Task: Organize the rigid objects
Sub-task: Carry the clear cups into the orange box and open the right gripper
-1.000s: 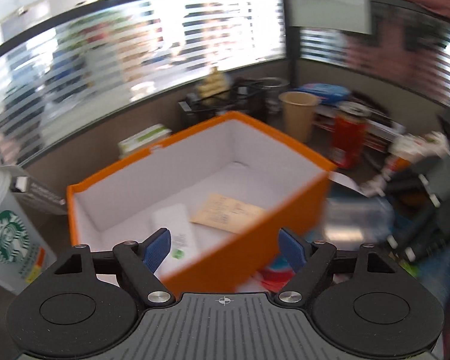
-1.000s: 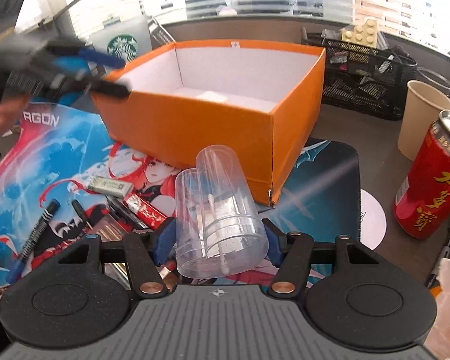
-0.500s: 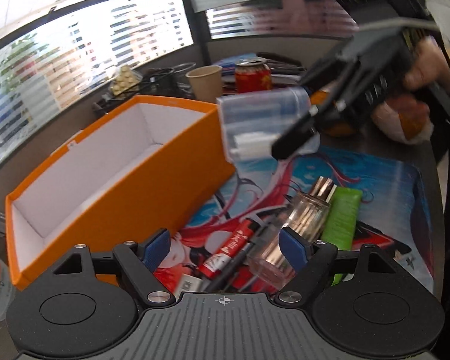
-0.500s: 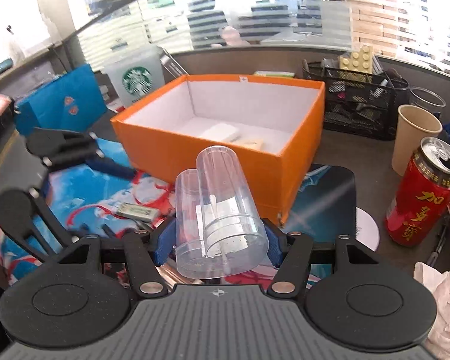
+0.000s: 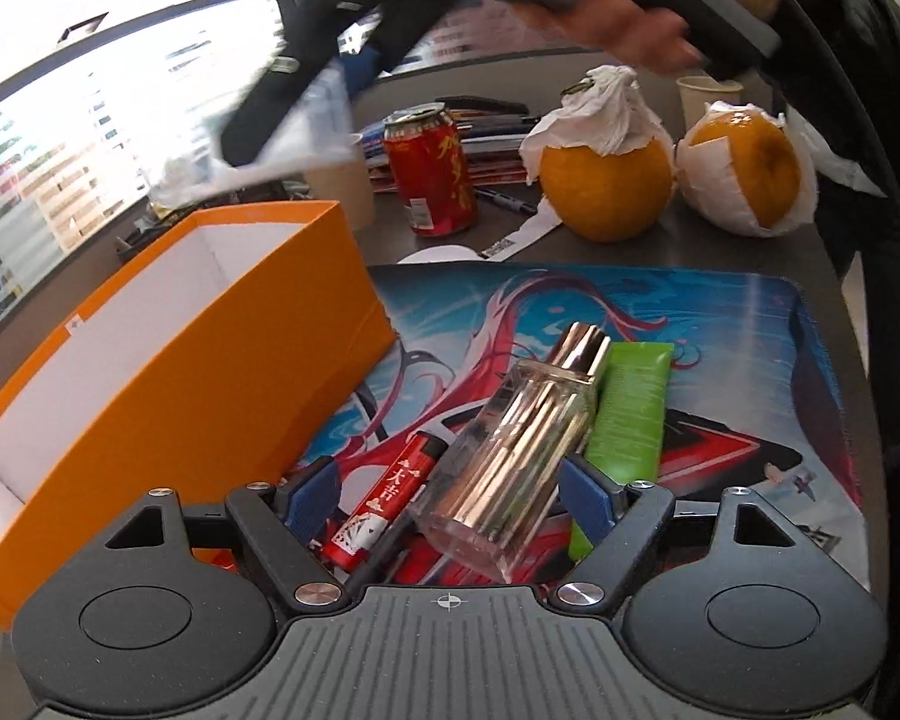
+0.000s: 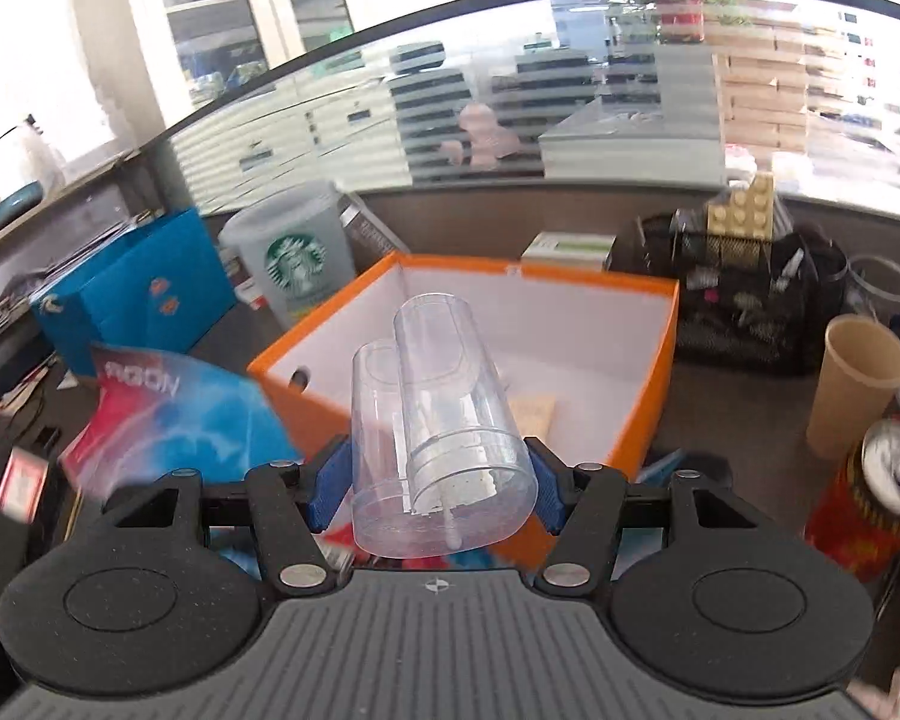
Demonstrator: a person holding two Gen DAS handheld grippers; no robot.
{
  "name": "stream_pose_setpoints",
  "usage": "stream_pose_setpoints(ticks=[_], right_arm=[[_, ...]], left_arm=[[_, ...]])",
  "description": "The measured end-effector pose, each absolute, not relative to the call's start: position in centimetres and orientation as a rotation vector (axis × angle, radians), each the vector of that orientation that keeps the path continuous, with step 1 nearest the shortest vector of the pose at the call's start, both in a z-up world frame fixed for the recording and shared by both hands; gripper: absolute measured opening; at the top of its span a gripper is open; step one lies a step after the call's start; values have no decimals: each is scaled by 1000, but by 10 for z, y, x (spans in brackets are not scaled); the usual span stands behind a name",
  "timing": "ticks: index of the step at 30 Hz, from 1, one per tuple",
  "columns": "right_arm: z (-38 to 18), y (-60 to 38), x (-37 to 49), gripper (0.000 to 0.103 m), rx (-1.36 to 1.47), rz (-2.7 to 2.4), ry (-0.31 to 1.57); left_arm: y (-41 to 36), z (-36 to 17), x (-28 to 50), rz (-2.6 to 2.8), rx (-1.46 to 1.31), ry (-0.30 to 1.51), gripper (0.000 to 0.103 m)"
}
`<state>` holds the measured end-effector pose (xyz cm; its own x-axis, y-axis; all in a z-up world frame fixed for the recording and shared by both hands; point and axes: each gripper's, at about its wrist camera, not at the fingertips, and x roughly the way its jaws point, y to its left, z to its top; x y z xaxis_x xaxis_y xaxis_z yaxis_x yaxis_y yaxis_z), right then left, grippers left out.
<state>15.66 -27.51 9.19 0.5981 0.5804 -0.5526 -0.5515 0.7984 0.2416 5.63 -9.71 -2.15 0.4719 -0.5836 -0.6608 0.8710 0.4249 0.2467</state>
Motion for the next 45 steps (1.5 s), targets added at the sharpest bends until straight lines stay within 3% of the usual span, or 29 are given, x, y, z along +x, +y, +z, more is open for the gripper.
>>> stream_pose_setpoints(ticks=[20, 45], right_arm=[[63, -252, 277, 57, -16, 514, 821], [34, -199, 321, 56, -231, 430, 946]], left_arm=[[-101, -35, 68, -1045, 598, 555, 81], [-103, -44, 69, -1077, 557, 593, 73]])
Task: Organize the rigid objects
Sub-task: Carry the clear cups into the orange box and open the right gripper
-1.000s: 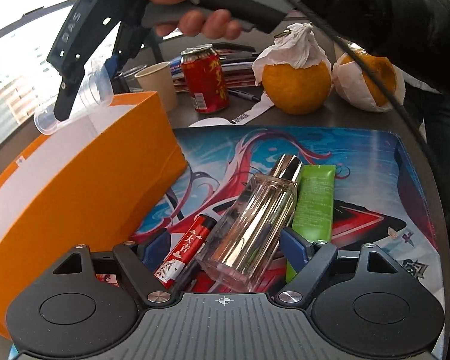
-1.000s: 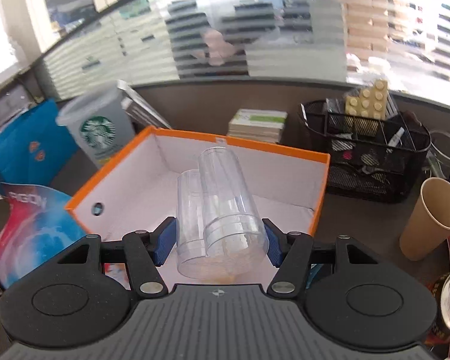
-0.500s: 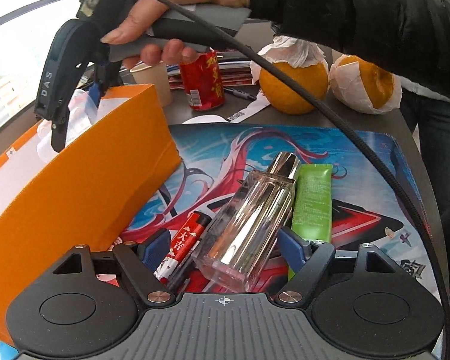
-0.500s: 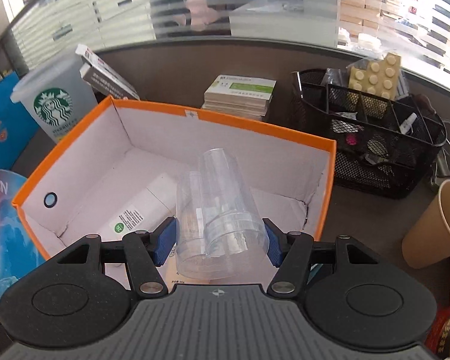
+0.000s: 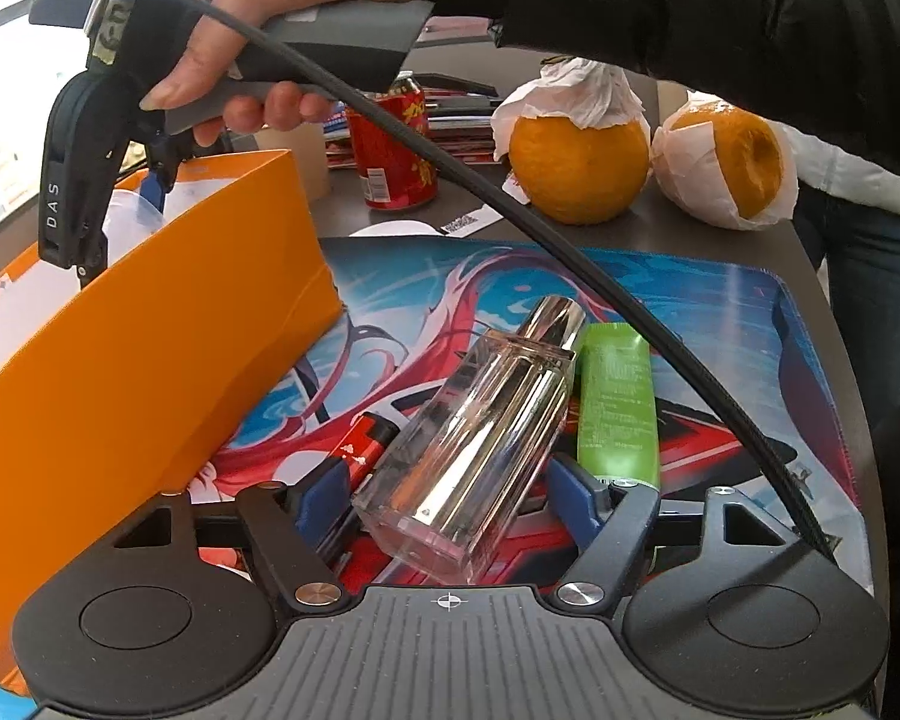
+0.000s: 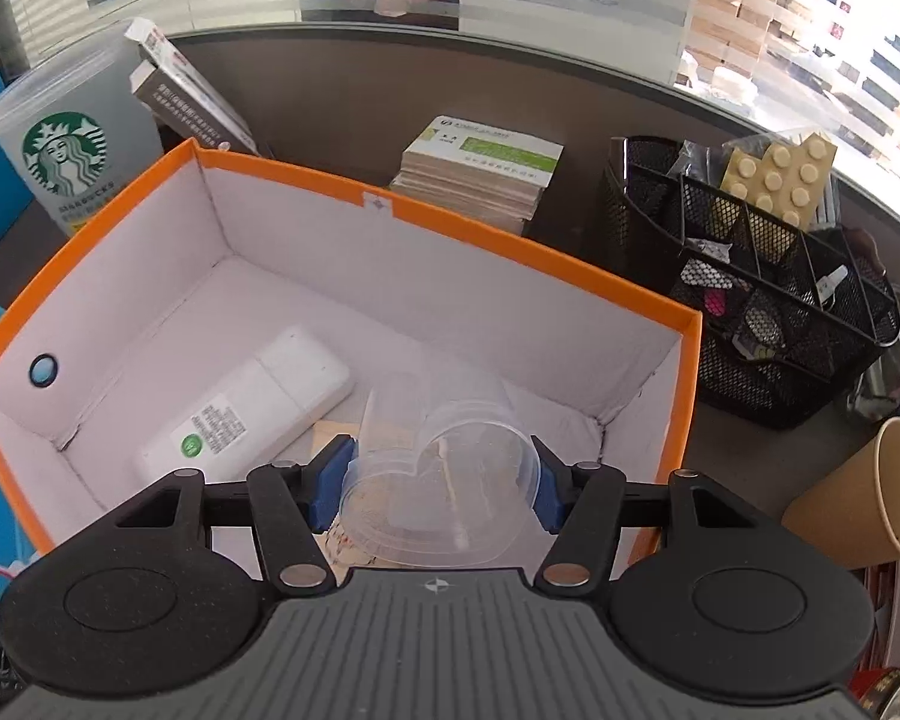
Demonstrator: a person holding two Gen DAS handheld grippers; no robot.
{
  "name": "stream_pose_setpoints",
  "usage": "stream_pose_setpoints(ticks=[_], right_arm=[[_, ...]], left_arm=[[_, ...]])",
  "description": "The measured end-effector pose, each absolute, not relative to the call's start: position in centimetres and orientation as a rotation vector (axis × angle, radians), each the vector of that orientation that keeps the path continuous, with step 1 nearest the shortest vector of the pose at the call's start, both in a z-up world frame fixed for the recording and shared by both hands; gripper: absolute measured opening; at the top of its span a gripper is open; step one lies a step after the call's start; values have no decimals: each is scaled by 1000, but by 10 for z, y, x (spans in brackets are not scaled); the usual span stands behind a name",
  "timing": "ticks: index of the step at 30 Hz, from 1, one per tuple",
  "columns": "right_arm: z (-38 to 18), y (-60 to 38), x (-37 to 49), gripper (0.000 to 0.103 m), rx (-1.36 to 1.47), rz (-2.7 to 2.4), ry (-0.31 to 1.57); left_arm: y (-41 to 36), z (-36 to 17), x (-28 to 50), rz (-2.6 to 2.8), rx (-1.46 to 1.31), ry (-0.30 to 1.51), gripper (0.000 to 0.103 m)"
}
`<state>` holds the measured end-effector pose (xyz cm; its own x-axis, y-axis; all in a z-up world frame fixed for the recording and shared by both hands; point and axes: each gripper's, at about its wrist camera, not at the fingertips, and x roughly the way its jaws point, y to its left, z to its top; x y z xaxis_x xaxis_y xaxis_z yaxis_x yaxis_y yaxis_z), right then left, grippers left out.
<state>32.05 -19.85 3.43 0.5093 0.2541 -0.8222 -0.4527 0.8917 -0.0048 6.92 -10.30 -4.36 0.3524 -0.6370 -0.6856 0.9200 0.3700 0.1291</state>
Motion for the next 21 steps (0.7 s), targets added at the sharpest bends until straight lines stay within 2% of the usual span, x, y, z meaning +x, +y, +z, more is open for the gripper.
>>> stream_pose_setpoints(ticks=[5, 21], right_arm=[[34, -200, 331, 56, -218, 394, 918], [7, -163, 326, 59, -582, 284, 1008]], left_arm=[[-104, -44, 70, -1075, 555, 593, 73], [-104, -44, 70, -1067, 544, 594, 72]])
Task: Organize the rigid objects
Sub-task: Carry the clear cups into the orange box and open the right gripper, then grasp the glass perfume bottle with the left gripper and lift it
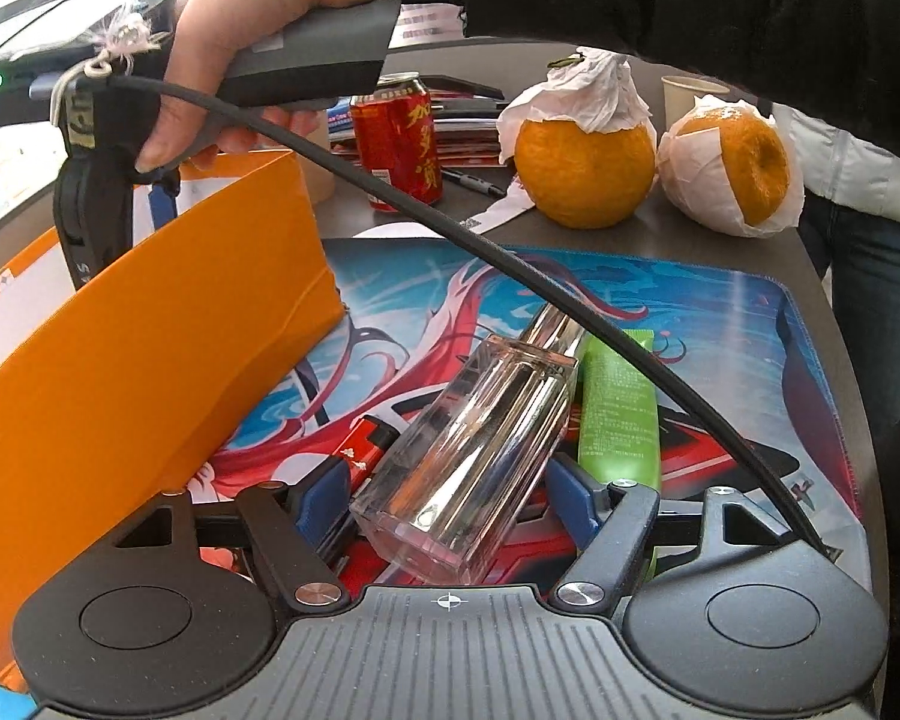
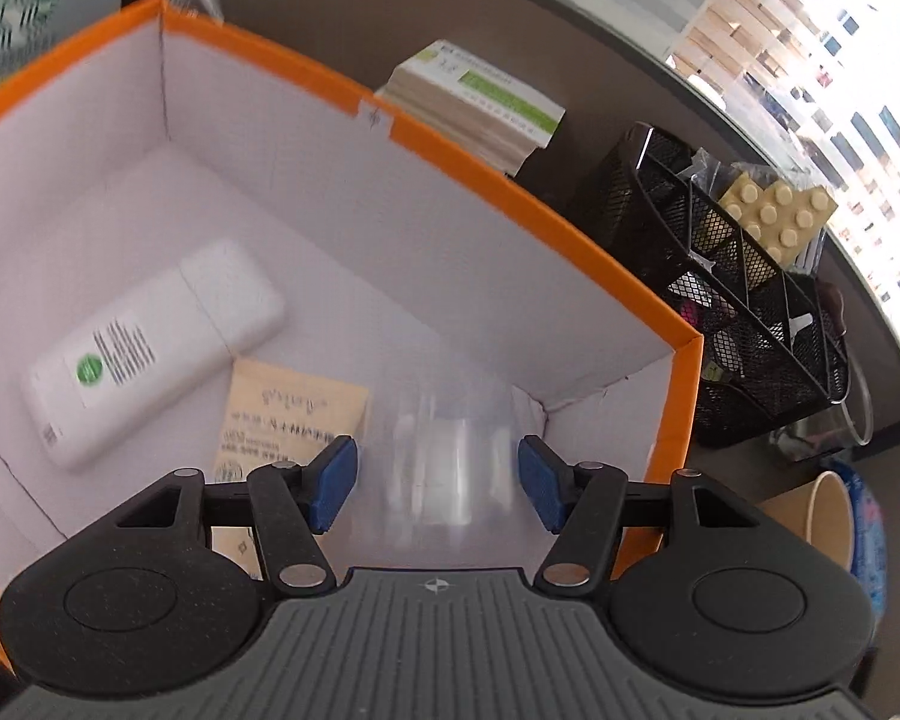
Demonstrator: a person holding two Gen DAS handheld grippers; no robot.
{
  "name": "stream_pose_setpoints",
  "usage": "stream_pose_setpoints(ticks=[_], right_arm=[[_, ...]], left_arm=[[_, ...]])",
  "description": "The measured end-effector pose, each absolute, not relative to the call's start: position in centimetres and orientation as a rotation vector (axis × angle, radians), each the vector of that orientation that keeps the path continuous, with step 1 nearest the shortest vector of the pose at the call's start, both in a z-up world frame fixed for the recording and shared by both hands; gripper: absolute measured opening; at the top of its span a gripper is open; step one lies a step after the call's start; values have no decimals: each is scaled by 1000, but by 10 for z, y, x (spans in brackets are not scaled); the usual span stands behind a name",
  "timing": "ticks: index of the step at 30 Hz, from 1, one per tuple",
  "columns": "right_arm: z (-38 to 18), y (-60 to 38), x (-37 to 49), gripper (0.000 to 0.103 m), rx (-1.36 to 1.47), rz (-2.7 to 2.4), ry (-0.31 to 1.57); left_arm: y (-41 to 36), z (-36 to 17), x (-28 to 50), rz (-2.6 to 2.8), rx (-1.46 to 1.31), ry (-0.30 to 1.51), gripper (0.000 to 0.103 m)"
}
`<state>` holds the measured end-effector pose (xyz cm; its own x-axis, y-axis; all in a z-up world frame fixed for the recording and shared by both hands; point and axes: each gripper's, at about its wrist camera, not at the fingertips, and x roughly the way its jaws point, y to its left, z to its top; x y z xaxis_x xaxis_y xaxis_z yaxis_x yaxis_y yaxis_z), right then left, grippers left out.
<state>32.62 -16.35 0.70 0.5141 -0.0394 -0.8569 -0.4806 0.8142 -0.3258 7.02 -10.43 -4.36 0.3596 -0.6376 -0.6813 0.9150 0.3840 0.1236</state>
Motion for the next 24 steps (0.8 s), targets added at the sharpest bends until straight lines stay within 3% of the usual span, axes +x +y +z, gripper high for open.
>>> stream_pose_setpoints(ticks=[5, 7, 13, 24], right_arm=[[2, -161, 320, 60, -631, 271, 997], [7, -162, 315, 68, -642, 276, 973], [42, -175, 282, 78, -631, 278, 802], [89, -238, 190, 77, -296, 338, 590]], left_arm=[[-105, -43, 71, -1068, 541, 596, 69], [-106, -43, 71, -1072, 540, 600, 68], [-108, -44, 75, -1098, 536, 619, 63], [-111, -41, 91, -1148, 374, 735, 50]])
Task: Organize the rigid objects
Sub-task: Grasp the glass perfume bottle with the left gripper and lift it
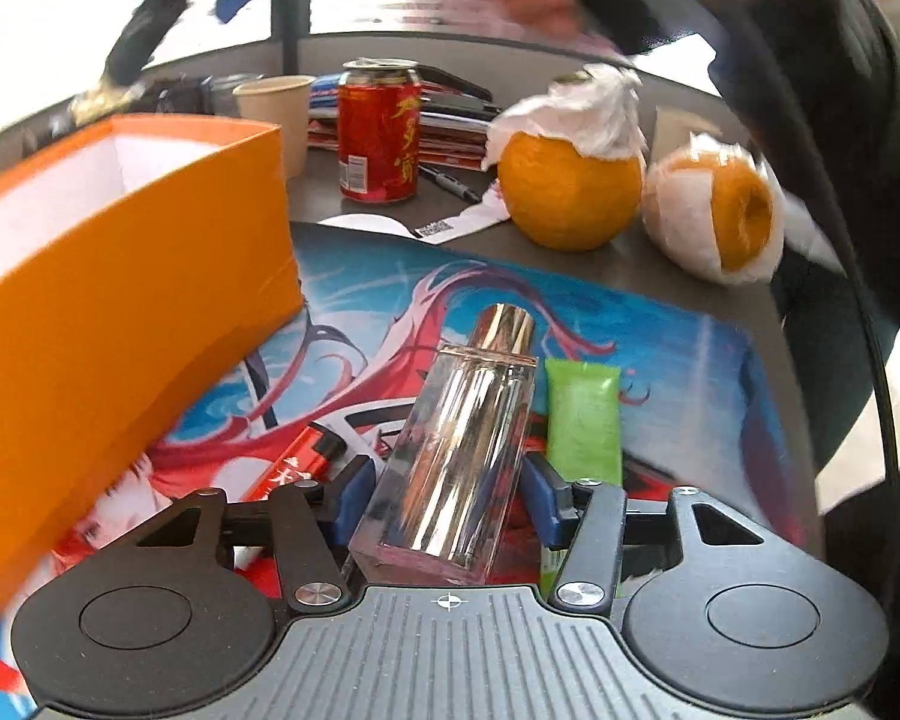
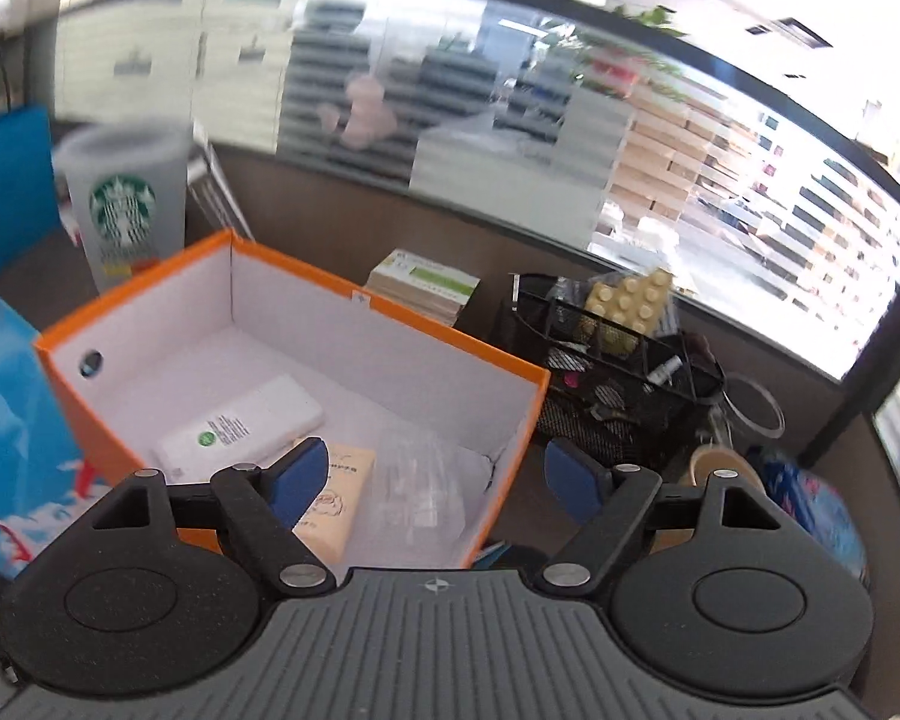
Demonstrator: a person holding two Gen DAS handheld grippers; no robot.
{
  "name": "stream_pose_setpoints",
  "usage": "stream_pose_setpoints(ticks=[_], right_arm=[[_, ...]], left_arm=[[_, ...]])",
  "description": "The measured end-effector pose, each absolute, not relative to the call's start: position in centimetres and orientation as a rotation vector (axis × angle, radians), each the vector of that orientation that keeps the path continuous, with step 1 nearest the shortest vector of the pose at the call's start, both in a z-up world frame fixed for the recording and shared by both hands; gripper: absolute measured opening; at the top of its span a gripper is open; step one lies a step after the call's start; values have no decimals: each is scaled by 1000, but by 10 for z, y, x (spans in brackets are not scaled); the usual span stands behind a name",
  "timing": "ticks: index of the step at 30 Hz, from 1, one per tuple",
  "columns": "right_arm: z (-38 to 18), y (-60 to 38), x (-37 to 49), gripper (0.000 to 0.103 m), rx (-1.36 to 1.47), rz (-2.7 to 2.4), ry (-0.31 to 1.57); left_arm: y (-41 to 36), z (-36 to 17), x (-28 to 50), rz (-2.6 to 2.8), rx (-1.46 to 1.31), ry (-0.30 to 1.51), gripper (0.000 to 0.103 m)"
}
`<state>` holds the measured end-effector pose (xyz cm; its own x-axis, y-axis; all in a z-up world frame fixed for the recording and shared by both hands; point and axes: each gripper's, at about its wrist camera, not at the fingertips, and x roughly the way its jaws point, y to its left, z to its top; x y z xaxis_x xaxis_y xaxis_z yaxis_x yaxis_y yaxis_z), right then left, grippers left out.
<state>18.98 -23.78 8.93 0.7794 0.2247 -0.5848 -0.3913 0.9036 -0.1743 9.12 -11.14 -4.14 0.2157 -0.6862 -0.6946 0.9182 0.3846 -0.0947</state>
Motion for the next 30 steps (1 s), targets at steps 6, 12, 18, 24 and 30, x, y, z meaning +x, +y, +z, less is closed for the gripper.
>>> stream_pose_setpoints(ticks=[6, 12, 18, 24, 30], right_arm=[[87, -276, 164, 77, -169, 320, 560], [77, -298, 149, 77, -119, 302, 556], [69, -307, 134, 75, -79, 319, 544], [71, -310, 116, 75, -71, 331, 514], [76, -314, 99, 75, -75, 335, 483]], left_arm=[[-111, -38, 95, -1073, 282, 775, 48], [-103, -18, 94, -1045, 258, 744, 48], [-91, 3, 98, -1011, 218, 723, 48], [-70, 44, 114, -953, 178, 640, 48], [-47, 74, 152, -823, 138, 620, 48]])
